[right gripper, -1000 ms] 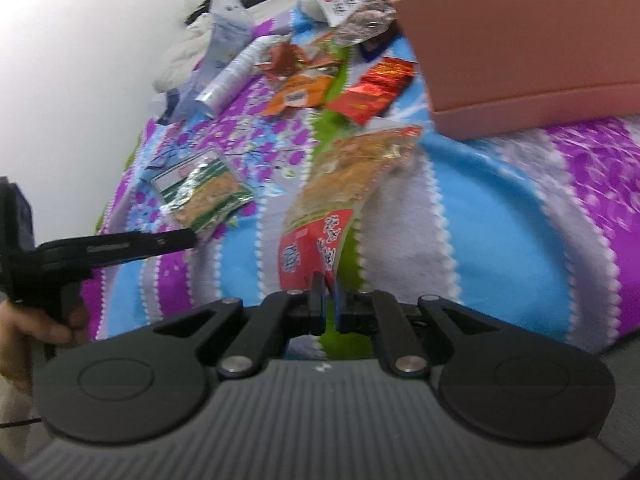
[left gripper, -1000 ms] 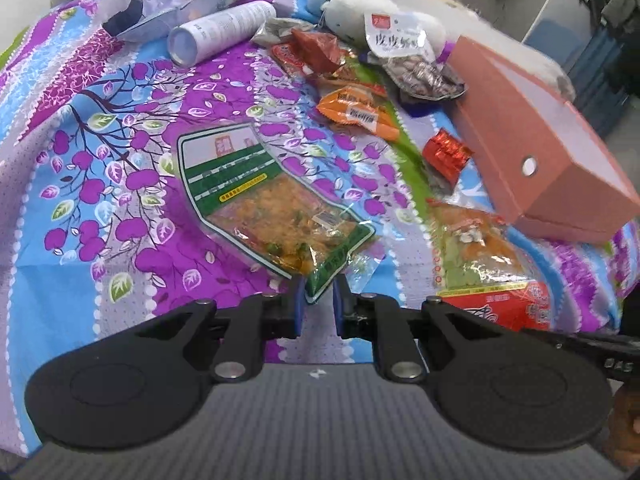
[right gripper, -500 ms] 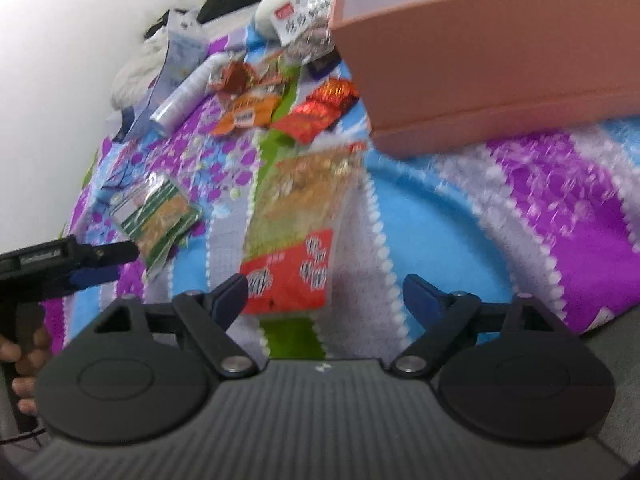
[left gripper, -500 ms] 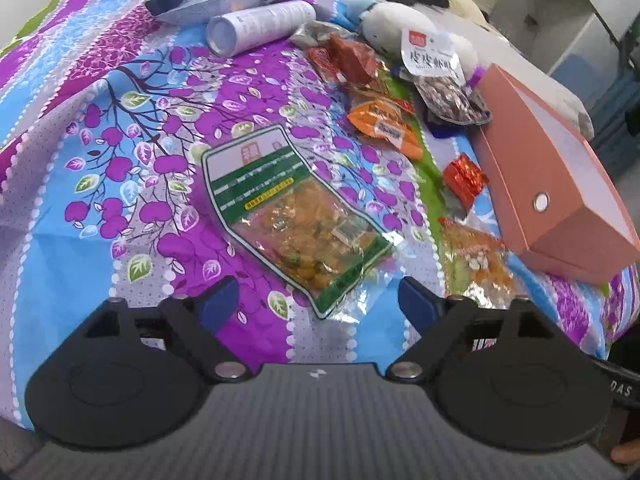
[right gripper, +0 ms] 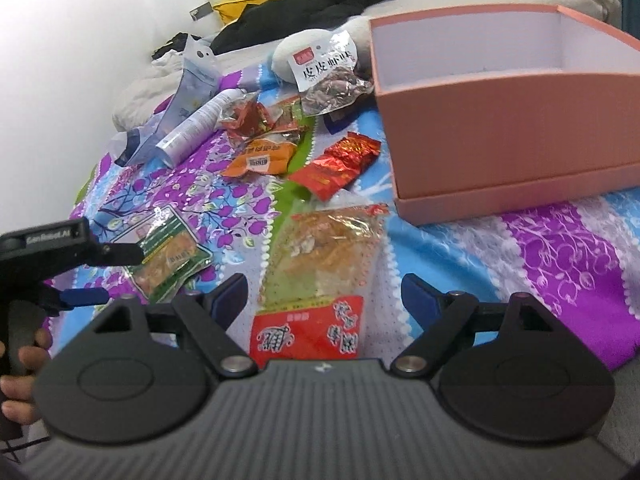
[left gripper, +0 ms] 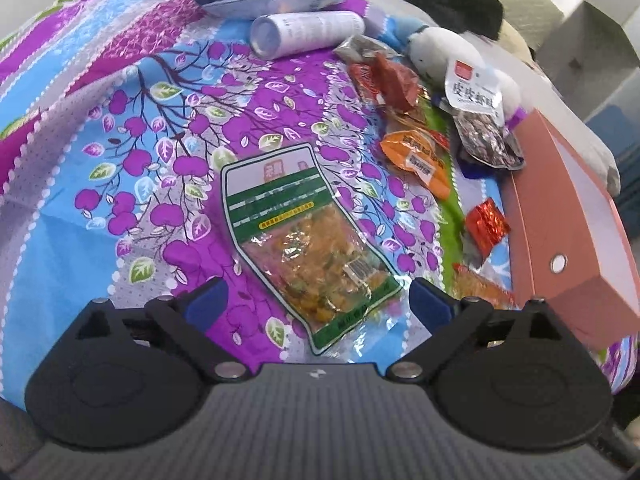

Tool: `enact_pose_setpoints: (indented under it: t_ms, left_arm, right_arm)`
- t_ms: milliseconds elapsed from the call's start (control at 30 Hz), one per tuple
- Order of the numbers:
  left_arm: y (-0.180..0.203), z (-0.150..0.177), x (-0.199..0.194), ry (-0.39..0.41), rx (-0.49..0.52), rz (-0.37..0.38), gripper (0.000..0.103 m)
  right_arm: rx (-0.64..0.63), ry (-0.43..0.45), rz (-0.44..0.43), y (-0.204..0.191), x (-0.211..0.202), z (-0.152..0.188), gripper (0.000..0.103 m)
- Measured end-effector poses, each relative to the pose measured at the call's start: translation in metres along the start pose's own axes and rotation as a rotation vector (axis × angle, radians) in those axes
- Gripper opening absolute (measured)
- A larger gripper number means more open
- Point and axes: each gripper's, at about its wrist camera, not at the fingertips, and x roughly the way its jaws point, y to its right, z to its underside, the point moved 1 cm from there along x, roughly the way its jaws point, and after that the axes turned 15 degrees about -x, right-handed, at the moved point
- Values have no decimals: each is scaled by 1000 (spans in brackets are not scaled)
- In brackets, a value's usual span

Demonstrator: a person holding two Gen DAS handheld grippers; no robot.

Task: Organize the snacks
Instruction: 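Lift the red-labelled strip bag with the right tool while the left tool approaches the green bag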

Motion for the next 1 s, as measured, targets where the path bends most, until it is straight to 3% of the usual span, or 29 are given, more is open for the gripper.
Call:
enact_pose_setpoints:
  t_ms: [200,333,433,867,1000]
  left_arm:
    - [6,-7,7,7,-76,-22,100]
    - [8,-11,18,-11,-126,-24,100]
    - [15,-10,27,-21,-124,-66,100]
    - [50,-10,74,-41,34,-285,100]
    - [54,-8,89,-59,73,-333,103]
  right_arm:
    - [-57,36,18,-12,9,-8,85]
    - [-64,30,32,-15,21,-14,91]
    - [-89,2,82,-17,33,-16,92]
    - [-180,-121,89,-21,77,-8,92]
    - [-207,-111,78,-22,81,-8,95]
